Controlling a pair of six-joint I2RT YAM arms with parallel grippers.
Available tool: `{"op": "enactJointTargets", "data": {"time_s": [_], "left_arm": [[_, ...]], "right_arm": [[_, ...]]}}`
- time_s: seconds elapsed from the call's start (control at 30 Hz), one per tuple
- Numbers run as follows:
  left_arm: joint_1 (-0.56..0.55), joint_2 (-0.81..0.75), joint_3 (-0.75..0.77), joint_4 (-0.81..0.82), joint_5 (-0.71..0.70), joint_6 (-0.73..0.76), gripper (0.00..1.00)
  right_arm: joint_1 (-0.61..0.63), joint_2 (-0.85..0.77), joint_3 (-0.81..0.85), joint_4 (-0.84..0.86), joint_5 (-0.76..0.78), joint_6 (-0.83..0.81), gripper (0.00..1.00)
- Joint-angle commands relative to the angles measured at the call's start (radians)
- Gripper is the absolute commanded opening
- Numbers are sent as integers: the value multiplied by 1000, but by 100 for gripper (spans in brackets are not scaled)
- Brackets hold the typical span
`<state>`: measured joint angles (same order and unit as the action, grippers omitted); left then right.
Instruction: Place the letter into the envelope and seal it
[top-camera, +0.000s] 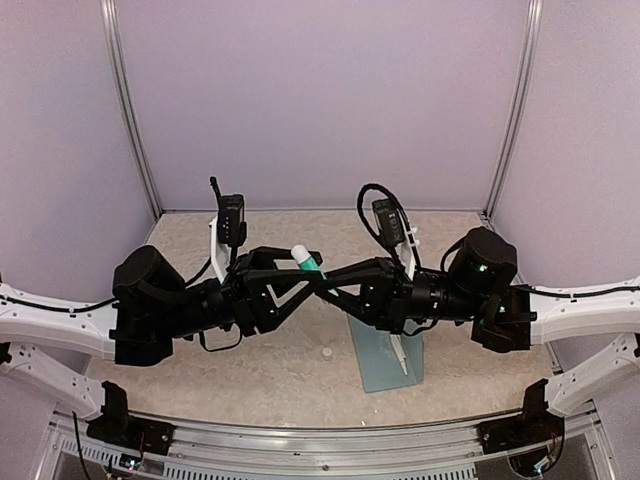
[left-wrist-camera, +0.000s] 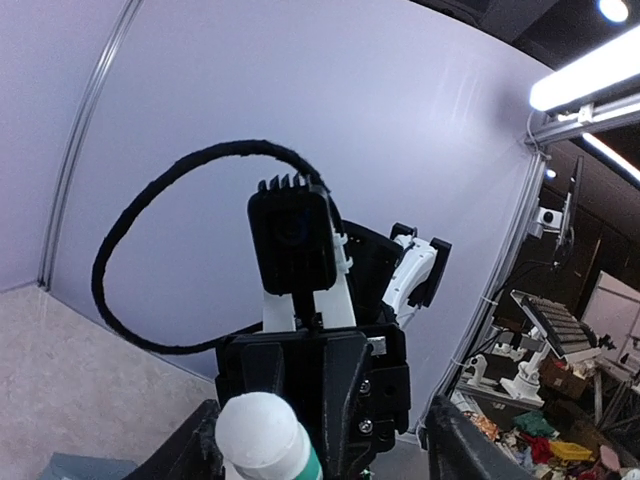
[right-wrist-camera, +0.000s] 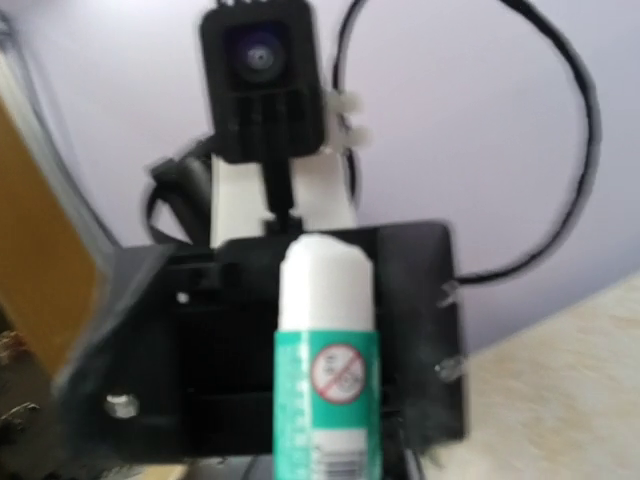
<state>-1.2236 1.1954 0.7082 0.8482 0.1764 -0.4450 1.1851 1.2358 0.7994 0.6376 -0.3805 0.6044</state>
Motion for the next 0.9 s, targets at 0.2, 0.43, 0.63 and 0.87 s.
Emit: {"op": "enactJointTargets", "data": {"time_s": [0.2, 0.43, 0.63, 0.87], "left_arm": [[115, -85, 167, -558, 28, -93, 94], [185, -23, 359, -886, 206, -91, 98], [218, 28, 419, -1032, 284, -87, 87], [217, 58, 424, -1059, 366, -92, 59]], "right_arm": [[-50, -116, 129, -561, 77, -259, 5], [-54, -54, 254, -798, 1, -357, 3], [-55, -44, 286, -845, 0, -382, 3], [-56, -25, 332, -910, 2, -413, 3]]}}
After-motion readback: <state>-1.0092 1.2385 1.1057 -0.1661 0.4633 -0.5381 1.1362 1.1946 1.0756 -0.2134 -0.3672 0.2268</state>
